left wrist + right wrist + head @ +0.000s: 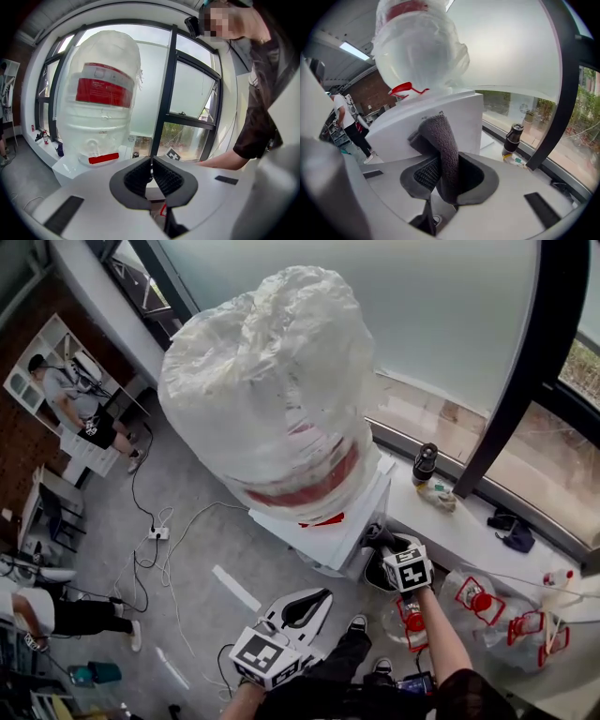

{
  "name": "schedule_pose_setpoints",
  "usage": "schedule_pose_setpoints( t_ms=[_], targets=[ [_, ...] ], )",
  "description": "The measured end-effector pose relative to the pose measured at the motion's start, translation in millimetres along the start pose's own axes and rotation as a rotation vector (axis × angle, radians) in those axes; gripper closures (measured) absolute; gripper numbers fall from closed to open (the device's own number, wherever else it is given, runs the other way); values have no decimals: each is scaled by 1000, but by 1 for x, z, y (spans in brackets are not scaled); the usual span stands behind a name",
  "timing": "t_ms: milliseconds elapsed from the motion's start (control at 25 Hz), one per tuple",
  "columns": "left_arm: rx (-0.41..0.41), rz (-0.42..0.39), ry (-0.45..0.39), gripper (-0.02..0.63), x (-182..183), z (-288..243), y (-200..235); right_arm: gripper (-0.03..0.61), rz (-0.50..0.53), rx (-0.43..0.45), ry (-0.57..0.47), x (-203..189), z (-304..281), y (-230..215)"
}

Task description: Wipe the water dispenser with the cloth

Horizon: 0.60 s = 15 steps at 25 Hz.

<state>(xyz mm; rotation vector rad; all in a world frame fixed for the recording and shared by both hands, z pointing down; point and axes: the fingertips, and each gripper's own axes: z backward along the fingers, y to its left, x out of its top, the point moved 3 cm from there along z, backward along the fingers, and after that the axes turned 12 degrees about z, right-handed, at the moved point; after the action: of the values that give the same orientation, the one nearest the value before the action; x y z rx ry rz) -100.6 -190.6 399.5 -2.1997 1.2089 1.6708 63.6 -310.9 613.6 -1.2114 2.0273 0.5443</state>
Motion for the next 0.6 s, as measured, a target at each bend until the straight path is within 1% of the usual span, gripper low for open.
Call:
schedule_pose_setpoints(
  t_ms=[120, 400, 480, 600],
  targets=[
    [-18, -1, 9, 594, 4, -9, 4, 476, -28, -49, -6, 8, -10, -33],
    [-57, -15, 8, 594, 15, -21, 10, 476, -45, -142, -6, 26, -29, -94],
    [-59, -19, 16, 594, 15, -23, 14, 476, -53, -163, -8, 30, -32, -106],
    [-31, -29, 35, 594, 17, -25, 22, 476, -74, -182, -19, 30, -33, -113]
  ],
)
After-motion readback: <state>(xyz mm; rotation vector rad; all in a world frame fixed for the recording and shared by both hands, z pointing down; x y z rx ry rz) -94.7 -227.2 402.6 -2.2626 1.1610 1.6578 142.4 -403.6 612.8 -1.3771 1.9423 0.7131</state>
